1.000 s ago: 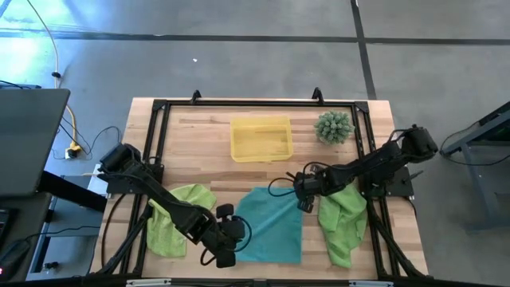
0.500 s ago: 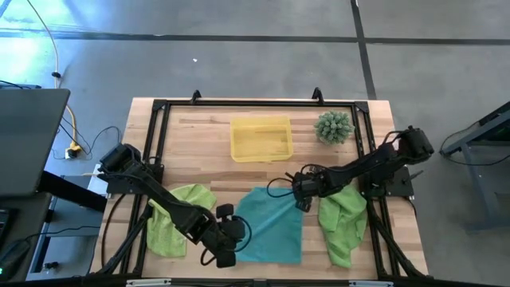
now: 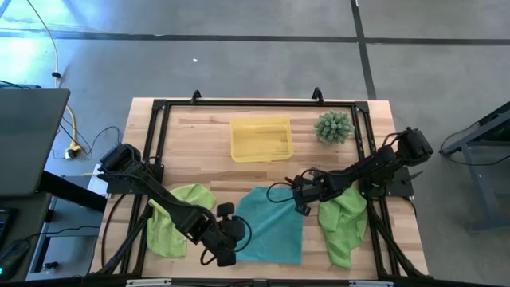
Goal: Roll microfiber towels into tight, uniform cylinder then place into a basket
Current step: Fold the blue microfiber cloth
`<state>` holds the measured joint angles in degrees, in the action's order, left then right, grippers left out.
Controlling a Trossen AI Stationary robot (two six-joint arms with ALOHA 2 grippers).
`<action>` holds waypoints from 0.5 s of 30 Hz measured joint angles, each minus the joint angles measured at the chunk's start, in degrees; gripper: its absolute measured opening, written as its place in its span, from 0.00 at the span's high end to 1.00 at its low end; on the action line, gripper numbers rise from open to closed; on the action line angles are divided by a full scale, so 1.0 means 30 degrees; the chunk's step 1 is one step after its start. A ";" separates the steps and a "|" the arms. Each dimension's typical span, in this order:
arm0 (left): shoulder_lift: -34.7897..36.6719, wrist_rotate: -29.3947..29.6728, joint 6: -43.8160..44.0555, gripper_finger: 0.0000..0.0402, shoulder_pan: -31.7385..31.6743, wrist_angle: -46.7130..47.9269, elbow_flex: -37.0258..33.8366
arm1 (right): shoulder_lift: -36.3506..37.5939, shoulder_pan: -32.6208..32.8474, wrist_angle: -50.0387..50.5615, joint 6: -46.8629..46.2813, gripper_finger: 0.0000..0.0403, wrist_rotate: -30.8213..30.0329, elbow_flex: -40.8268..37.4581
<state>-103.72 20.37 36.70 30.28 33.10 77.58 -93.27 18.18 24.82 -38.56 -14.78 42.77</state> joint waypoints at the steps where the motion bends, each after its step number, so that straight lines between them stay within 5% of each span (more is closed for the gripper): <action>1: 0.0007 0.0379 -0.0013 0.81 -0.0042 -0.0020 0.0000 | -0.0007 0.0006 0.0173 0.0088 0.96 -0.0079 0.0194; 9: 0.0007 0.3625 -0.0005 0.81 -0.1163 -0.0042 0.0007 | -0.0080 0.0613 0.3263 0.3594 1.00 -0.0276 0.3588; 15: 0.0007 0.4002 -0.1973 0.81 -0.2564 -0.0140 0.0007 | -0.0073 0.2007 0.4973 0.6934 1.00 -0.1056 0.6447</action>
<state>-103.70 32.38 30.79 22.59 32.68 77.60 -93.49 24.20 39.74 -17.76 -17.95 62.11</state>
